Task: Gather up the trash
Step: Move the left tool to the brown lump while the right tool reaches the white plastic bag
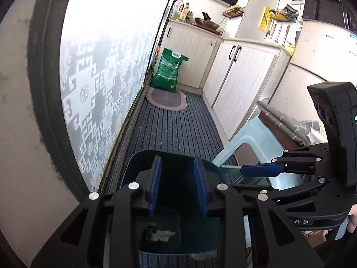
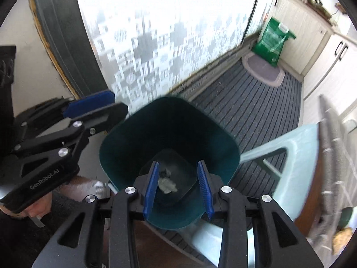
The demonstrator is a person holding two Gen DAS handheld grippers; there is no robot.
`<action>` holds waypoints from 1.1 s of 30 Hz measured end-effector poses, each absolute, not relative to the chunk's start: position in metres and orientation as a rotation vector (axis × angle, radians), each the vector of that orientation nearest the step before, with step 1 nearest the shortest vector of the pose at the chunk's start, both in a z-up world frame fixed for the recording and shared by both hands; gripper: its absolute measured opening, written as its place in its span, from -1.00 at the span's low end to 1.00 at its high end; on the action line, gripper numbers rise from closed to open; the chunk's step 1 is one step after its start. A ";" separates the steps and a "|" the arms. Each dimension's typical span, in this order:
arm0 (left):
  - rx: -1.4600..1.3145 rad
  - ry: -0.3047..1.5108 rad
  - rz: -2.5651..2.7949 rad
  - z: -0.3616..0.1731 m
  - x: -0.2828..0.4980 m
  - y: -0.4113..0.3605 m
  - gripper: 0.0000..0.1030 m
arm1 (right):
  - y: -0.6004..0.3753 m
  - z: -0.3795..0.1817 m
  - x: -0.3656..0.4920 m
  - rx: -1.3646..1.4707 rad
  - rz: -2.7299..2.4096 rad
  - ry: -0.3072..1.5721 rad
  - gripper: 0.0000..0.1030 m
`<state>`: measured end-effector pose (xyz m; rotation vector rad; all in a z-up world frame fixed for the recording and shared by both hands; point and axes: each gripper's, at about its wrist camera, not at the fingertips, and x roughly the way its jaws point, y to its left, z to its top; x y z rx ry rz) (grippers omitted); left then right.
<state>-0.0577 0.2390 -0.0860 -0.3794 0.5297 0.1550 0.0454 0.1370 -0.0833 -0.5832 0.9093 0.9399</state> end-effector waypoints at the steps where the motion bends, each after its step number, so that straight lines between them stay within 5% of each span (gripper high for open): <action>1: -0.389 0.496 0.149 -0.081 -0.059 0.238 -0.27 | 0.132 -0.072 0.044 -0.571 0.937 0.865 -0.31; 10: -0.307 0.400 0.047 -0.044 -0.043 0.190 -0.08 | 0.046 0.005 0.059 -0.459 0.831 0.609 -0.30; 23: -0.247 0.406 -0.178 -0.031 0.009 0.089 0.24 | -0.116 0.011 0.123 -0.251 0.628 0.643 -0.30; 33: -0.151 0.533 -0.143 -0.029 0.046 0.035 0.41 | -0.147 -0.001 0.123 -0.243 0.676 0.679 -0.30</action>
